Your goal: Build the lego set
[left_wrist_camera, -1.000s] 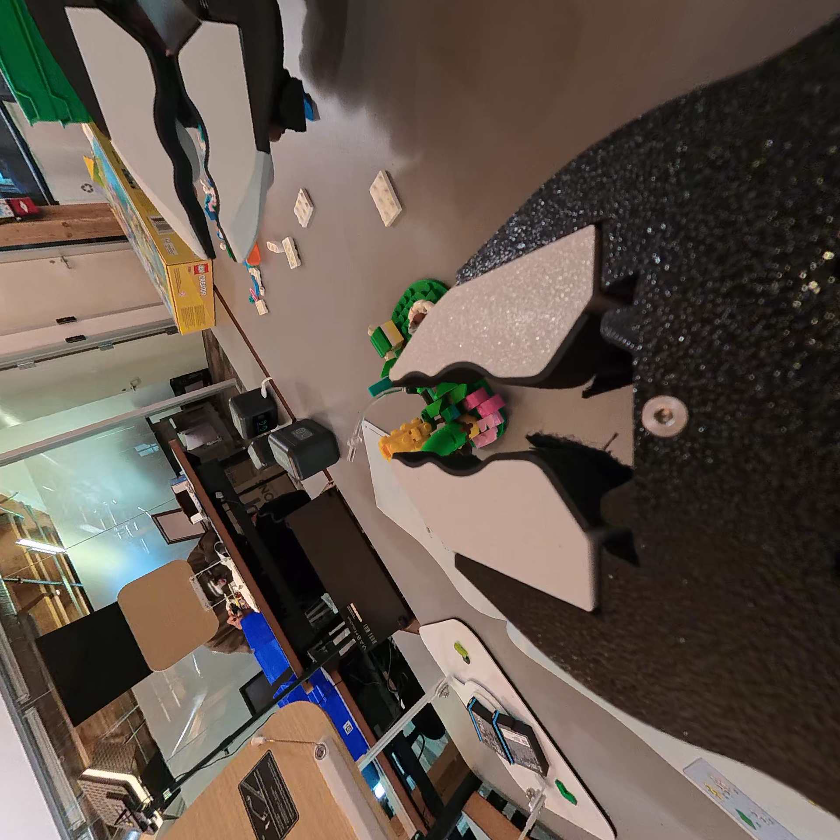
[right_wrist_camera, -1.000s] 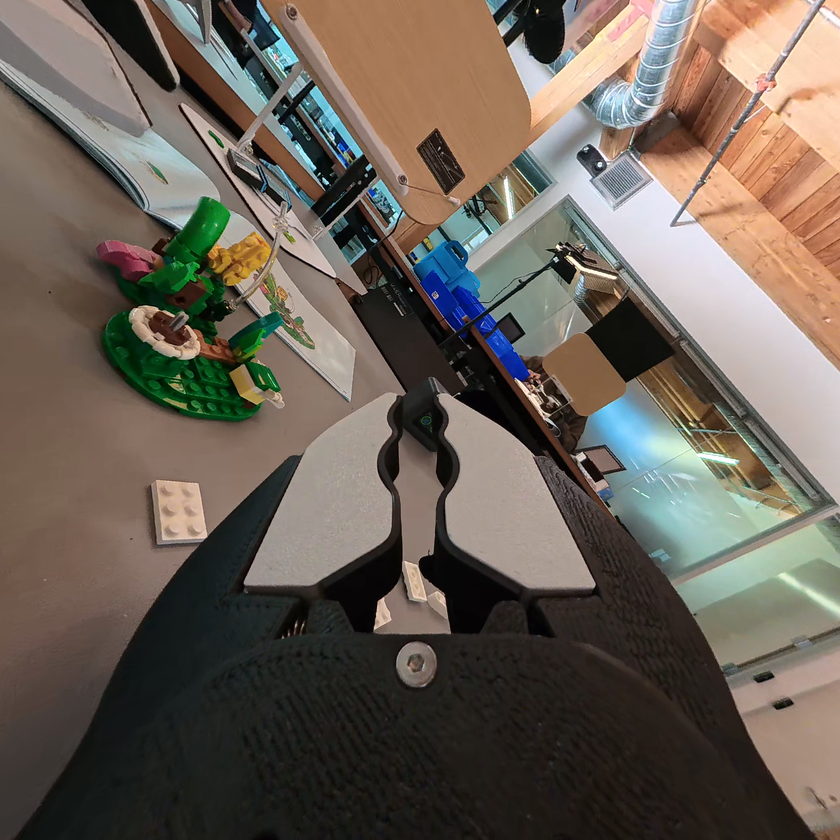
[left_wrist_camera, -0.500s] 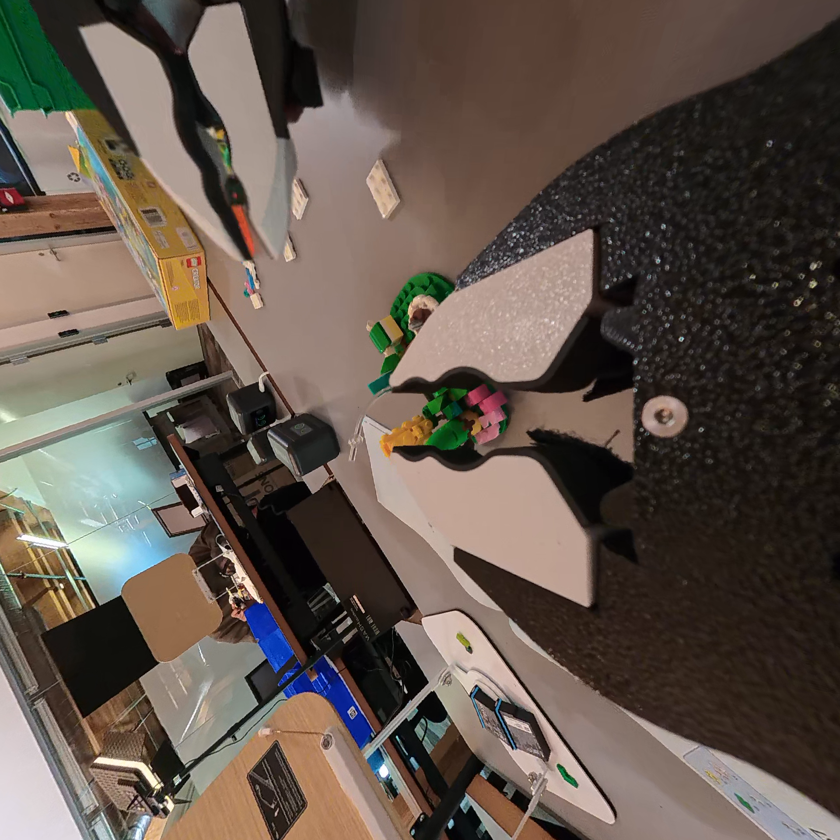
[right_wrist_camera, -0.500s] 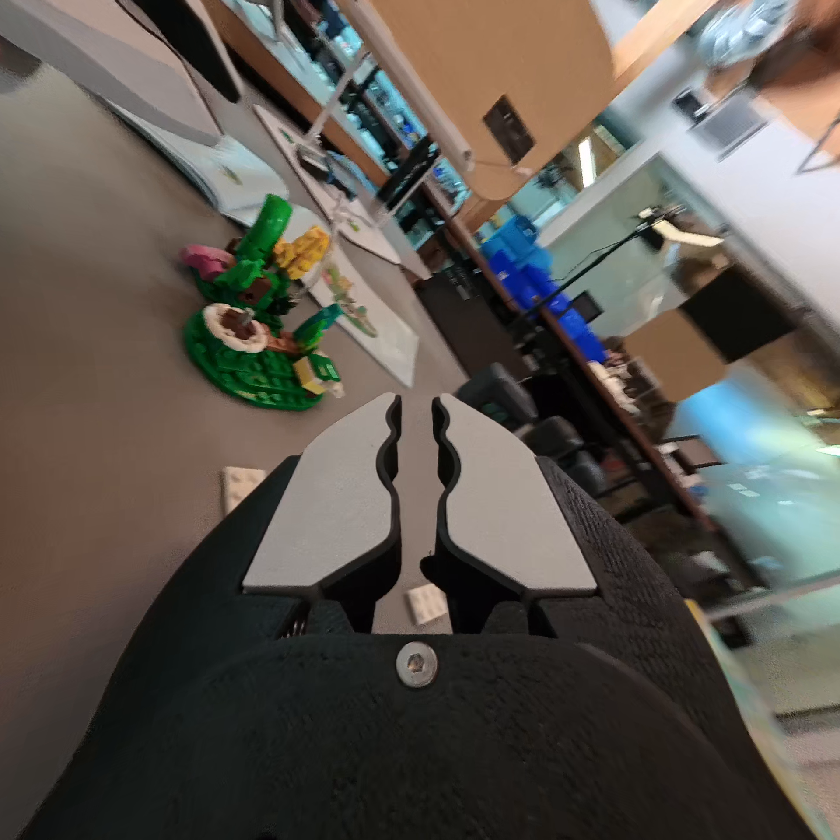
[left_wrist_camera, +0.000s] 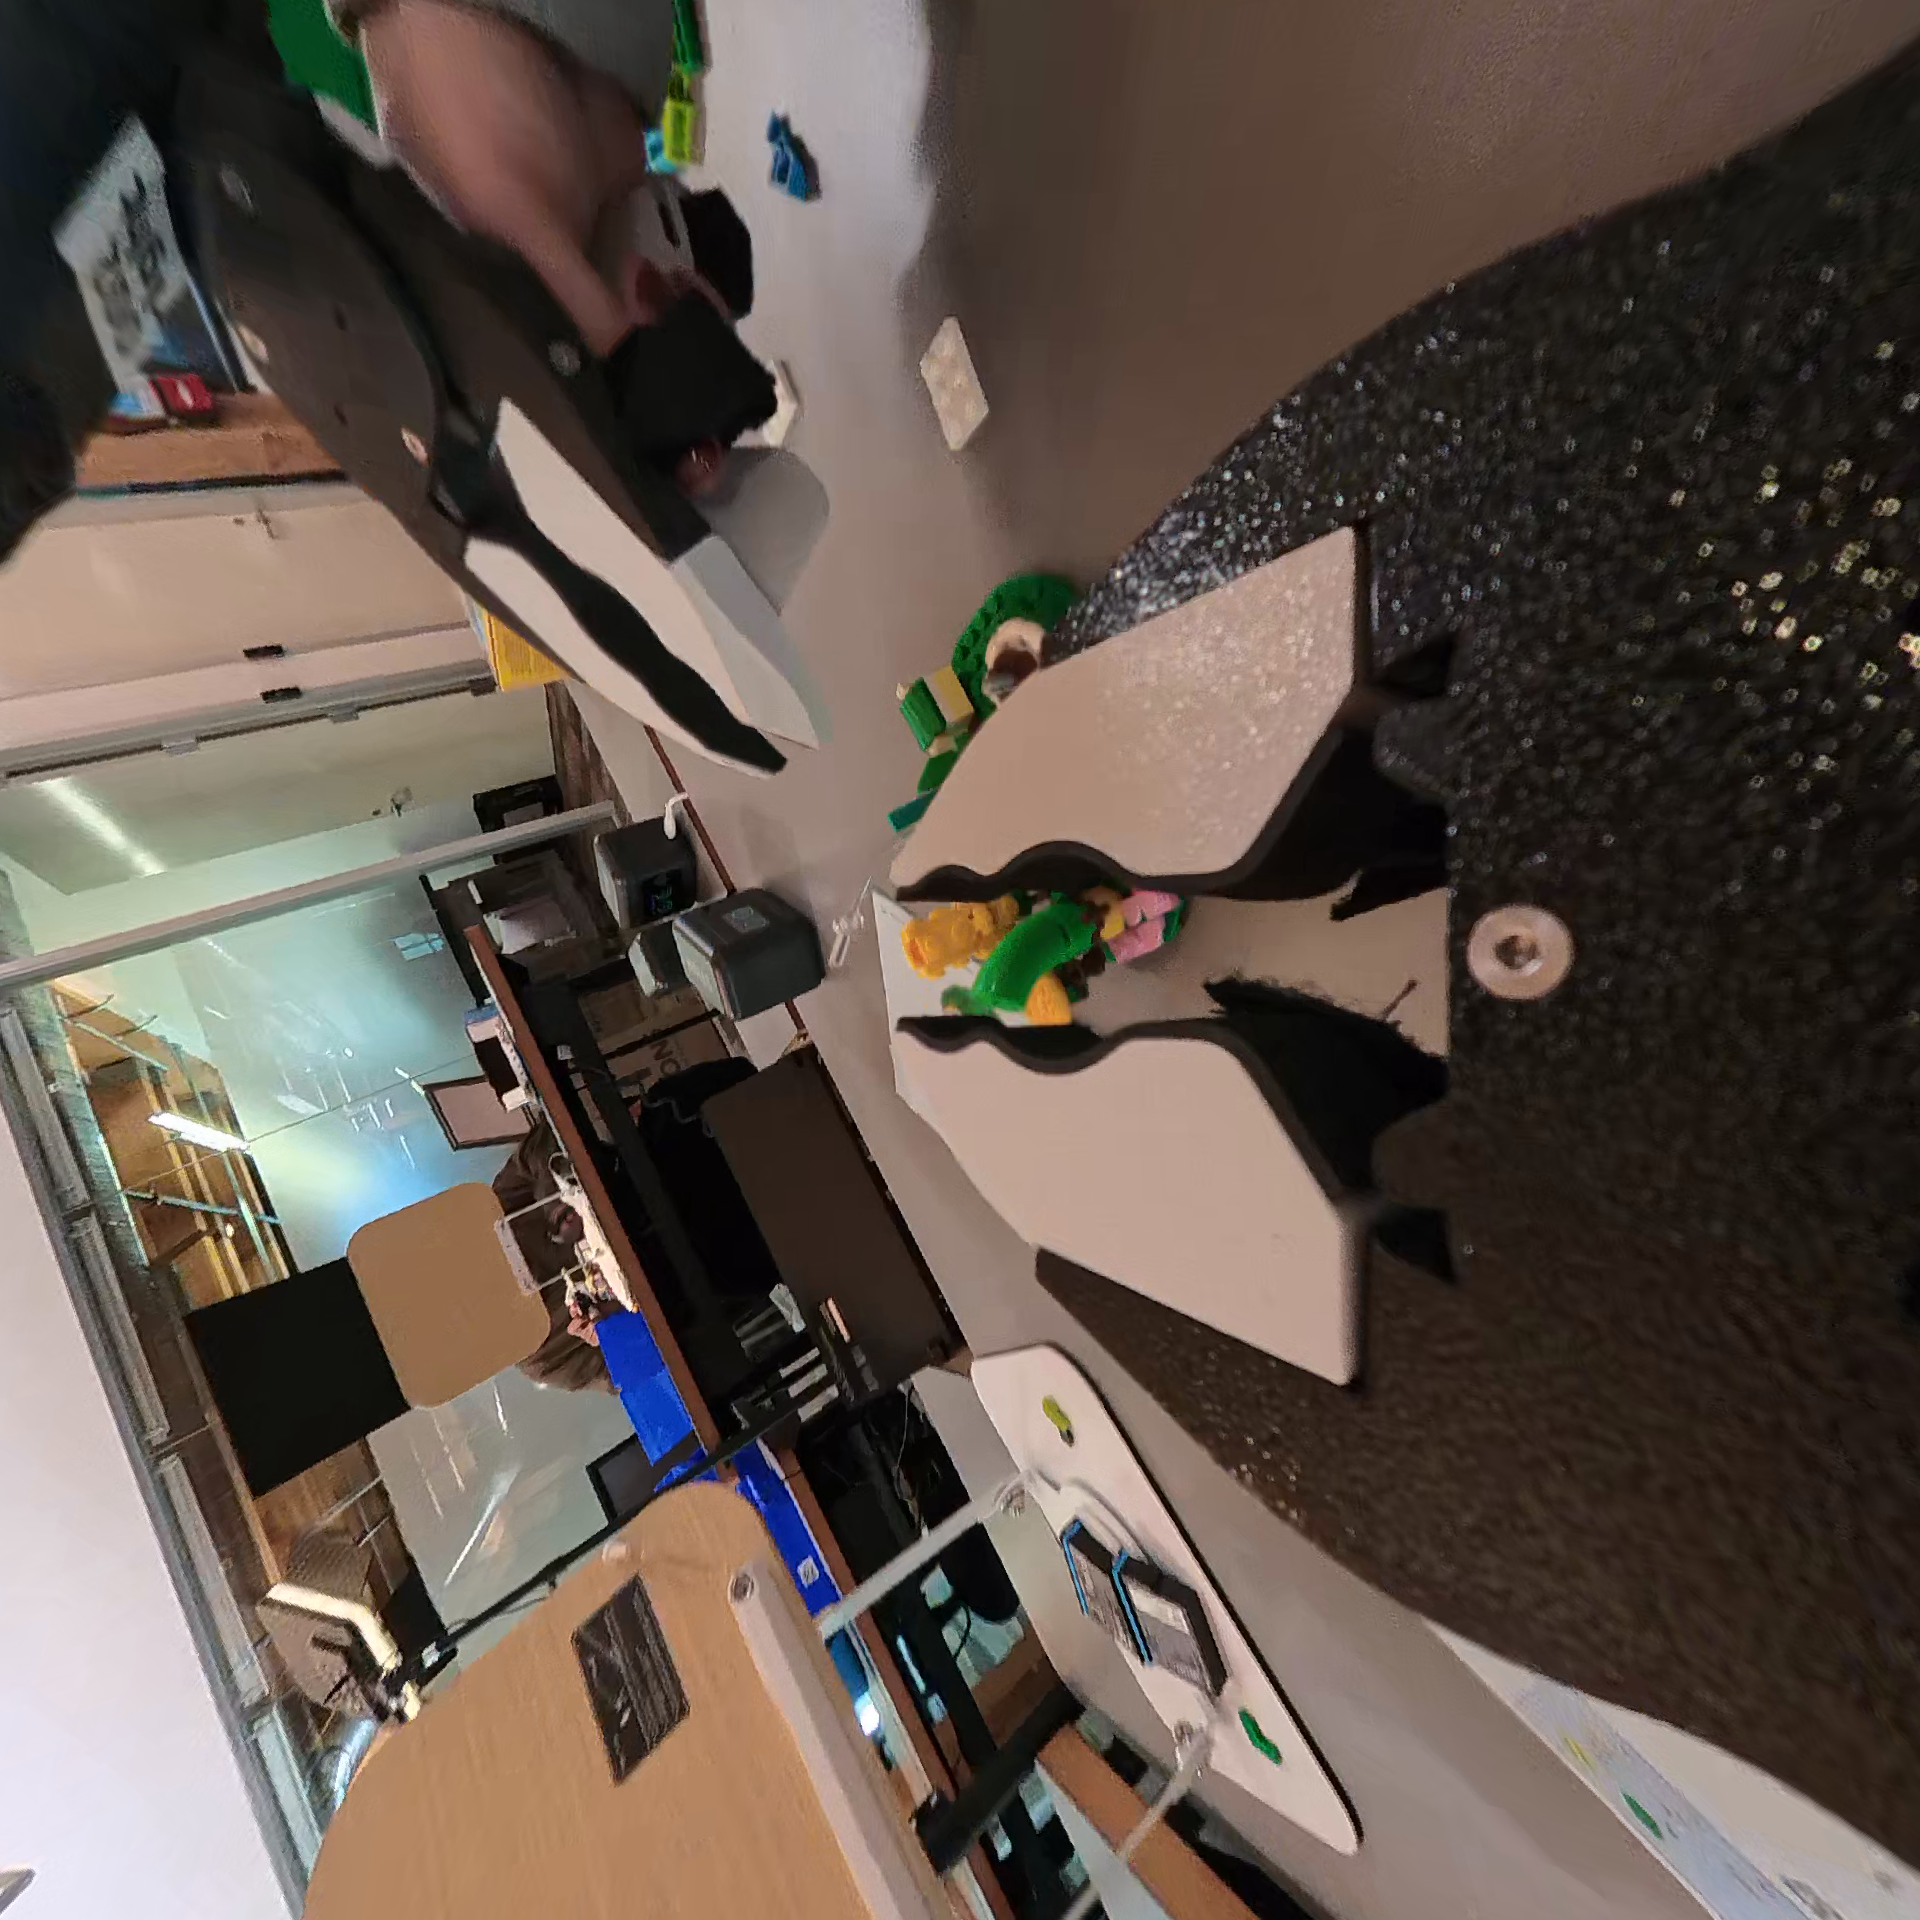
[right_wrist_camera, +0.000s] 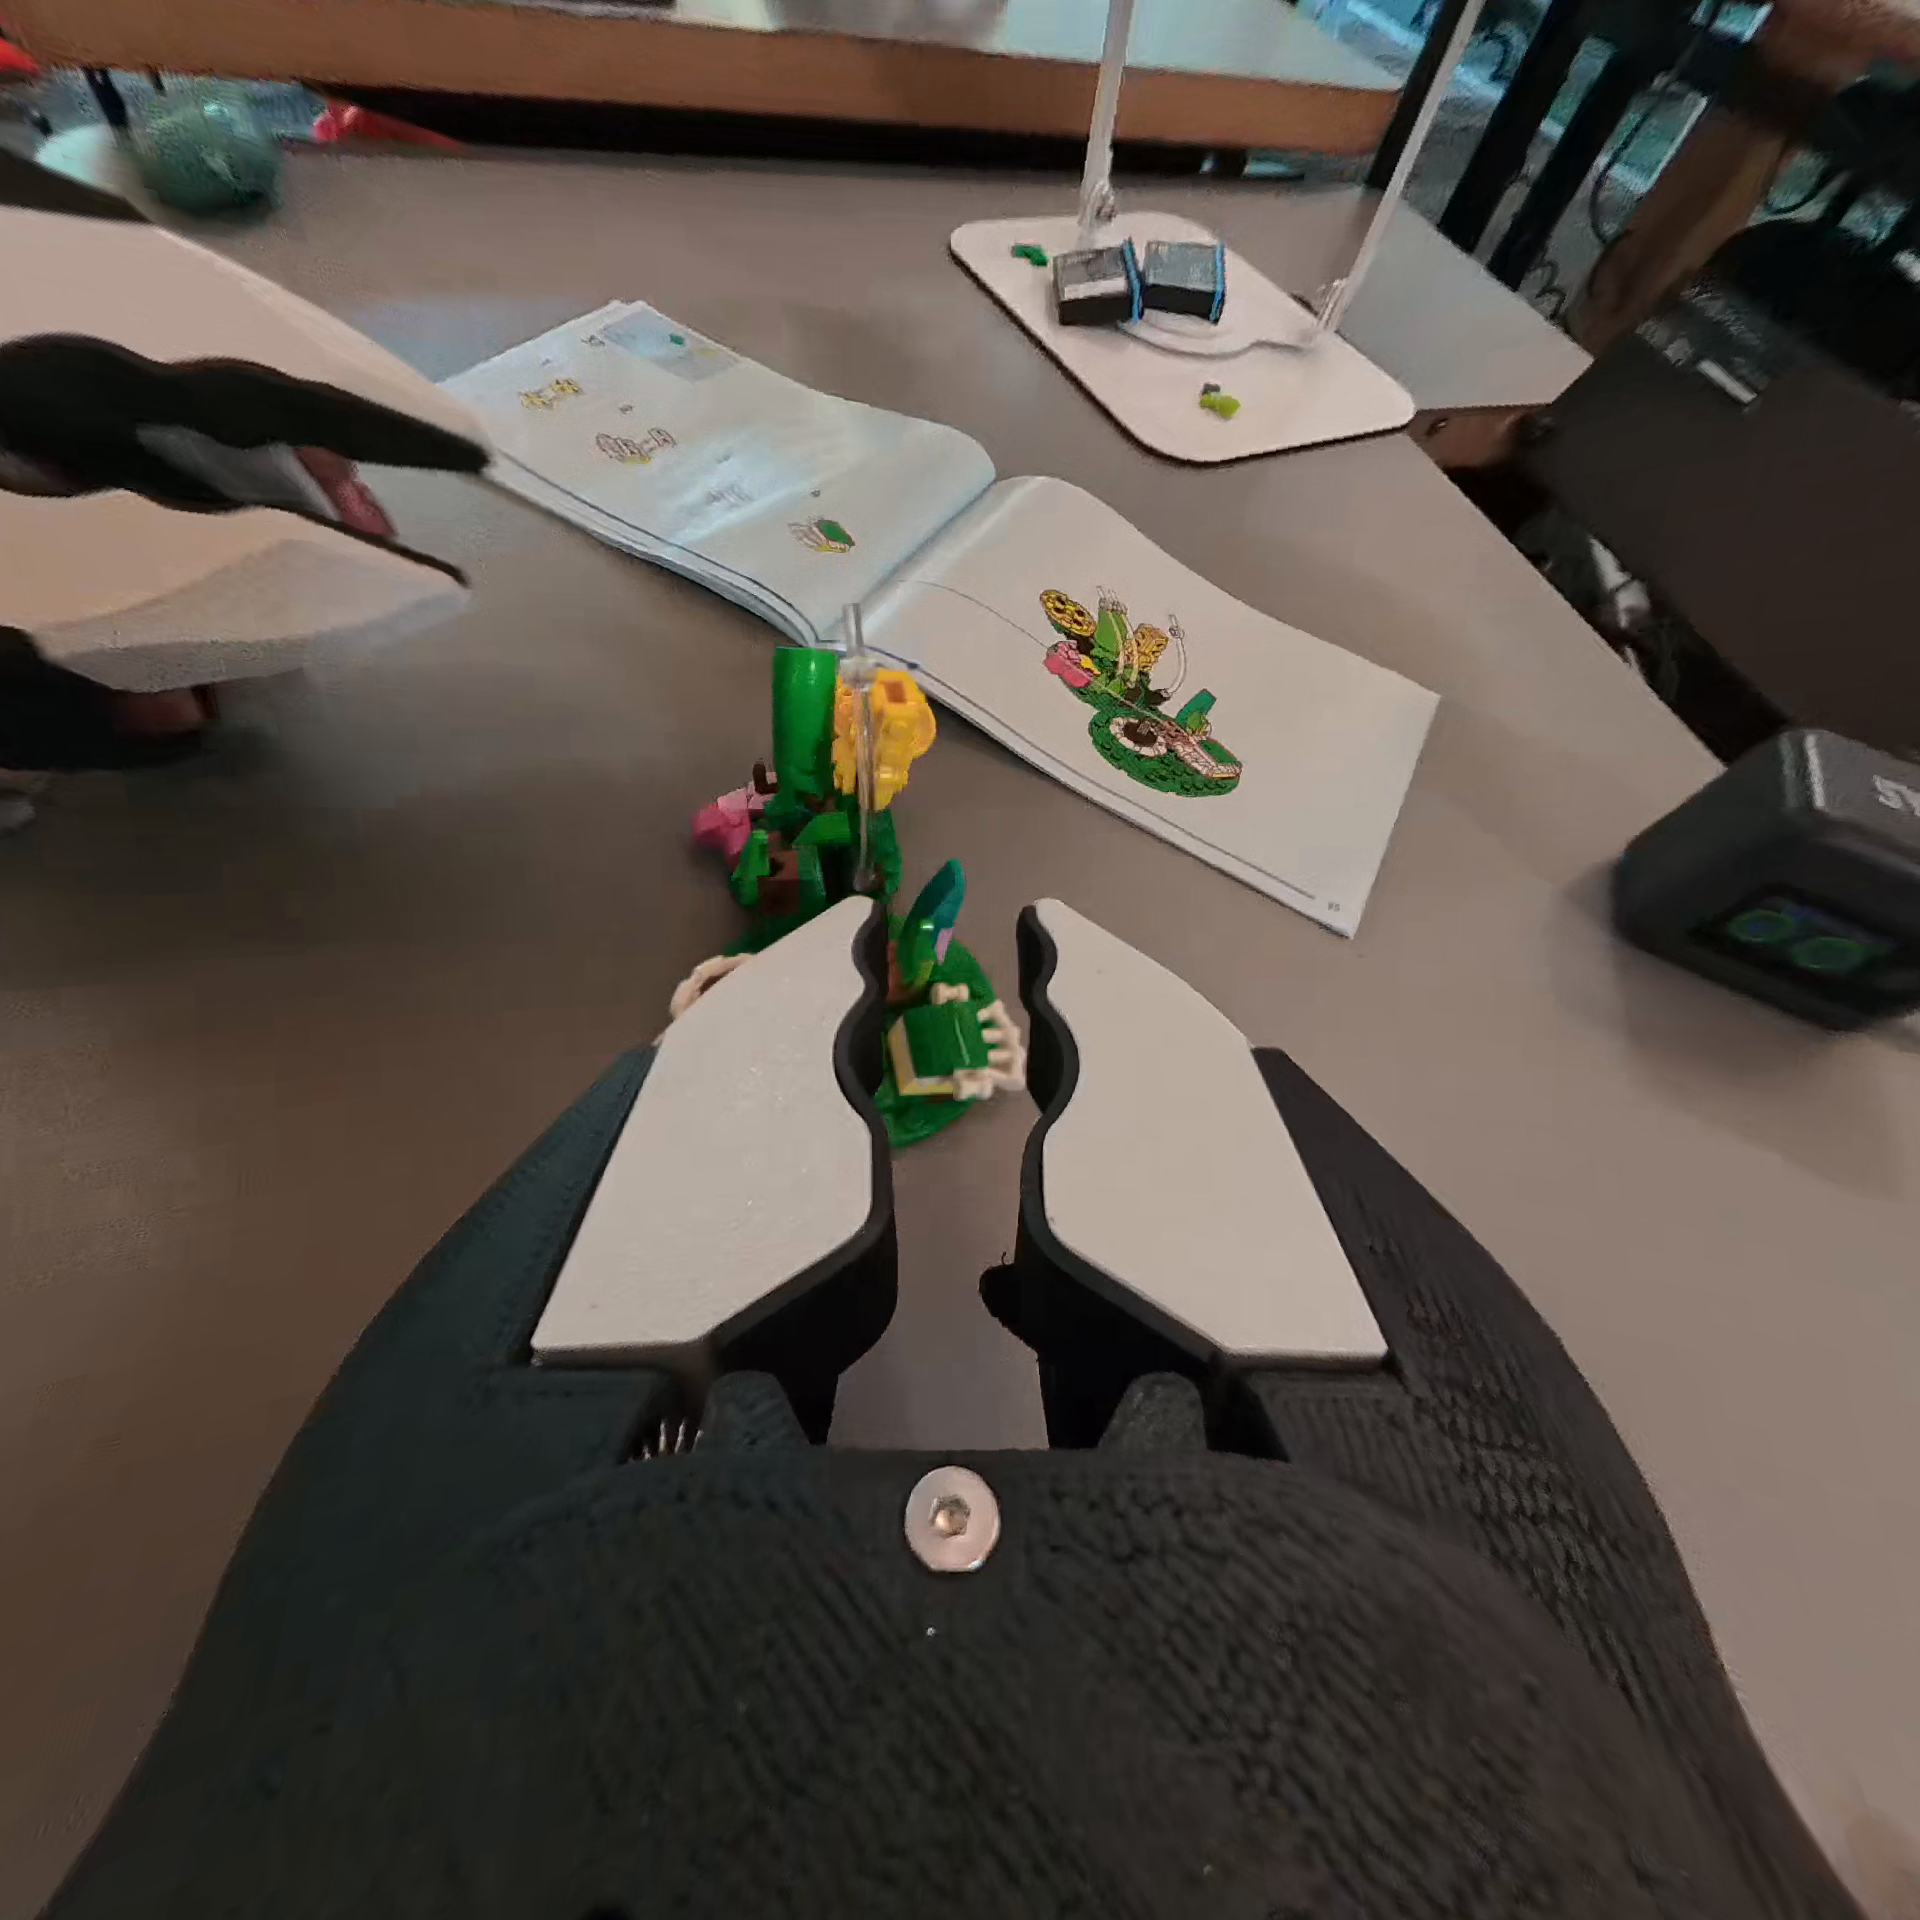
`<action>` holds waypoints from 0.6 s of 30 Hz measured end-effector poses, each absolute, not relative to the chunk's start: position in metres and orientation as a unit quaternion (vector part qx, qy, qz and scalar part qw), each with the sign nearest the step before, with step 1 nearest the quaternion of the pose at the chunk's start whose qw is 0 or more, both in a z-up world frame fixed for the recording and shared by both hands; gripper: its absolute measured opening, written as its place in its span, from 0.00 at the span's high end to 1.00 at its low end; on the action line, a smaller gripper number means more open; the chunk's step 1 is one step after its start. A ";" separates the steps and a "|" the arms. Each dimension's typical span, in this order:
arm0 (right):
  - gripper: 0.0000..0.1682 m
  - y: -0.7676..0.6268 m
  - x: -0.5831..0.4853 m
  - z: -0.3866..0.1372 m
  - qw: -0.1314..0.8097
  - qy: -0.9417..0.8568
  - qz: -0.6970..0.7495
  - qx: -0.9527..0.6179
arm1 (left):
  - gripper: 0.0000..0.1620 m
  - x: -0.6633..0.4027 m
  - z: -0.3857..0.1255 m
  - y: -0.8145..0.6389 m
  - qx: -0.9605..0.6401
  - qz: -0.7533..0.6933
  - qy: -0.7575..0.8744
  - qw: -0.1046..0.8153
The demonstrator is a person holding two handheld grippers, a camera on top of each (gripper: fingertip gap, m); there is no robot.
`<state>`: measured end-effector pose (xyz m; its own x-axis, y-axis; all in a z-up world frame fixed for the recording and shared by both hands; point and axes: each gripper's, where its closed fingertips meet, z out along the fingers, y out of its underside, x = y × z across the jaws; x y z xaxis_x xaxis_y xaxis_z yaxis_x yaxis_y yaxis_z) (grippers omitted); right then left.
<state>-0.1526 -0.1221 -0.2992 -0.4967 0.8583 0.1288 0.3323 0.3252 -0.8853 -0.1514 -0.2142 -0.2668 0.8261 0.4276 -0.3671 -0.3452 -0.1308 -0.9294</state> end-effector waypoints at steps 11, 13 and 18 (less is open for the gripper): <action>0.85 -0.132 -0.165 -0.339 0.184 -0.853 0.324 -0.366 | 0.85 -0.087 -0.272 -0.258 -0.728 0.266 0.030 0.631; 0.85 -0.133 -0.166 -0.343 0.178 -0.856 0.319 -0.367 | 0.84 -0.072 -0.278 -0.263 -0.742 0.248 0.043 0.621; 0.90 -0.137 -0.169 -0.345 0.173 -0.856 0.320 -0.368 | 0.79 -0.042 -0.290 -0.279 -0.765 0.228 0.070 0.598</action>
<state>-0.1693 -0.1371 -0.3450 -0.6692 0.7405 0.0614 0.5190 0.5249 -0.6746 -0.0420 -0.2794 -0.2905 0.8861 0.1663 -0.4327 -0.3799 -0.2743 -0.8834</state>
